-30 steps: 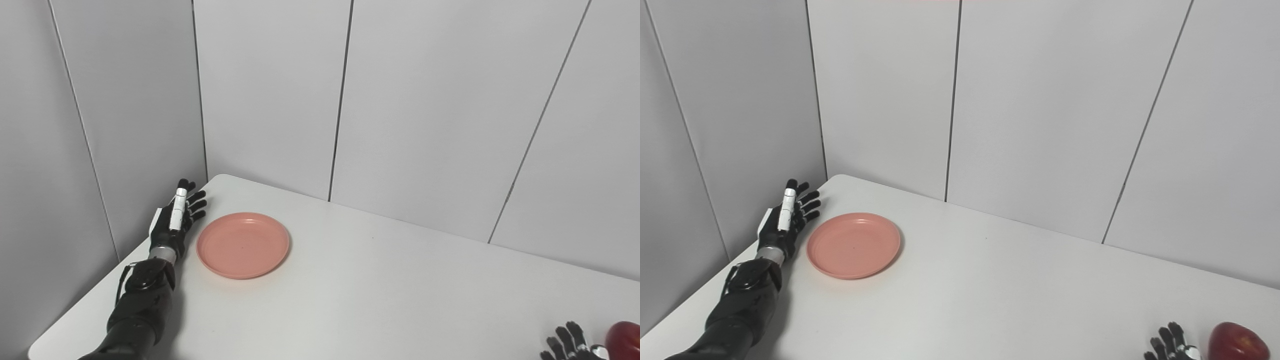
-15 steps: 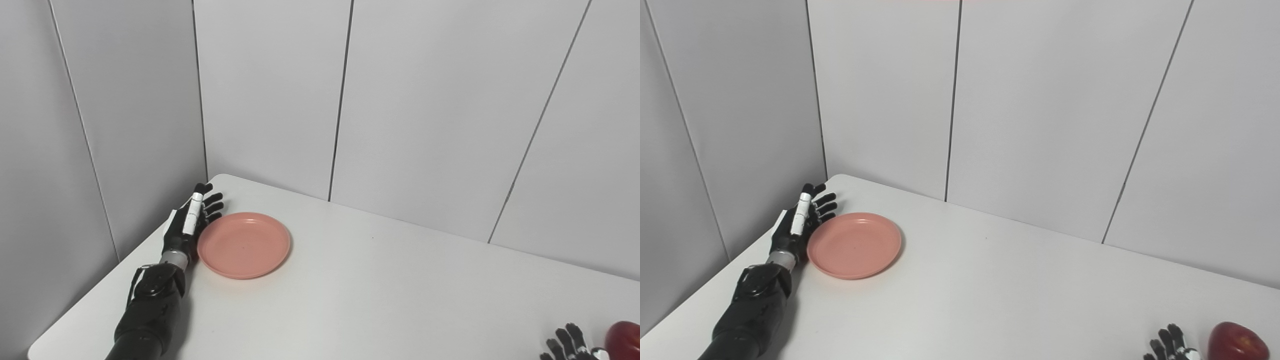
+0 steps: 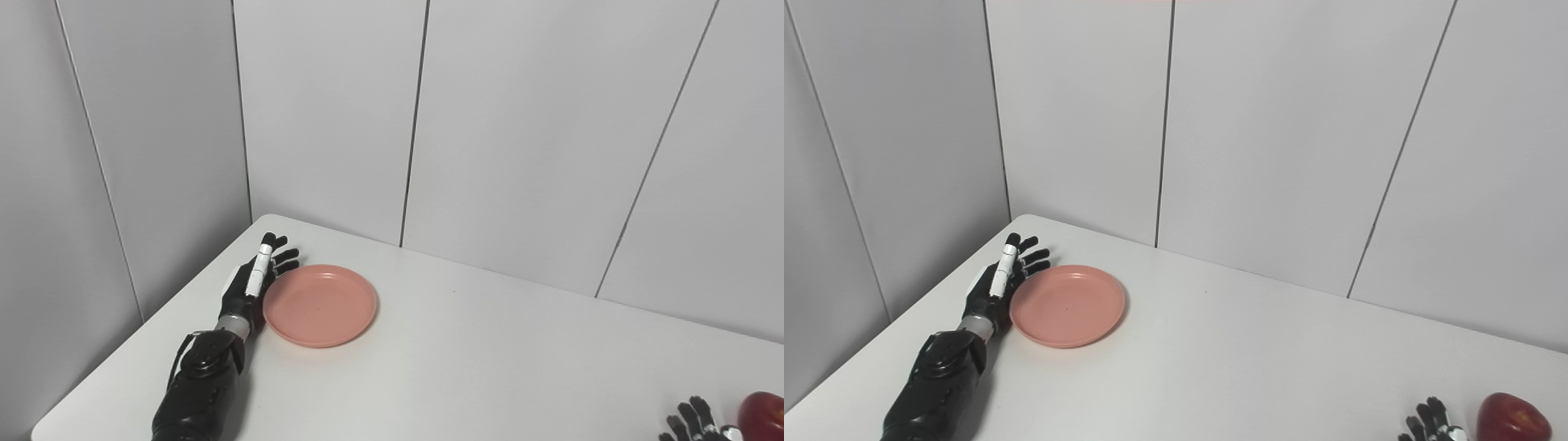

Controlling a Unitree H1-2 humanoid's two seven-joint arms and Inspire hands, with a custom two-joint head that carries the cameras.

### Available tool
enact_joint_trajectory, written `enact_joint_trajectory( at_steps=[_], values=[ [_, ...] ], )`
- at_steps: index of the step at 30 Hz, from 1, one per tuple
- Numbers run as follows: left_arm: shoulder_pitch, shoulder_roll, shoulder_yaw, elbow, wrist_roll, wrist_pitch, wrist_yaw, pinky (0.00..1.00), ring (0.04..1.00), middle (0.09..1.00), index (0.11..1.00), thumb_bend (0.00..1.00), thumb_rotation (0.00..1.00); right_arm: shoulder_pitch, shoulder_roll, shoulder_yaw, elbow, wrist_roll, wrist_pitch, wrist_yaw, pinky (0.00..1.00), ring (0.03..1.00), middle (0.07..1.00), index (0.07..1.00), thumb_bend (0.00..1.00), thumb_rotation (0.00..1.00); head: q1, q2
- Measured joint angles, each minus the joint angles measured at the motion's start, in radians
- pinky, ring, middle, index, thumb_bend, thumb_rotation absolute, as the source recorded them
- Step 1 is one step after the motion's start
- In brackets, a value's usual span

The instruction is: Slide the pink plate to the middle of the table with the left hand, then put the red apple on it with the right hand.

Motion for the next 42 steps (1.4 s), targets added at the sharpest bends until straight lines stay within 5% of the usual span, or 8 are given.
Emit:
enact_joint_trajectory(
  at_steps=[21,42],
  values=[
    [0.011,-0.062,-0.019,-0.081,-0.015,0.066,-0.020,0.84,0.839,0.844,0.882,0.81,0.93,0.006,0.000,0.012,-0.013,-0.004,0.005,-0.012,1.00,1.000,1.000,1.000,0.78,1.00,-0.008,0.003],
    [-0.053,-0.107,-0.053,0.038,-0.012,-0.018,-0.062,0.86,0.852,0.860,0.878,0.80,0.90,0.012,0.003,0.023,-0.023,-0.004,0.009,-0.018,1.00,1.000,1.000,1.000,0.76,1.00,-0.018,0.005]
  ],
)
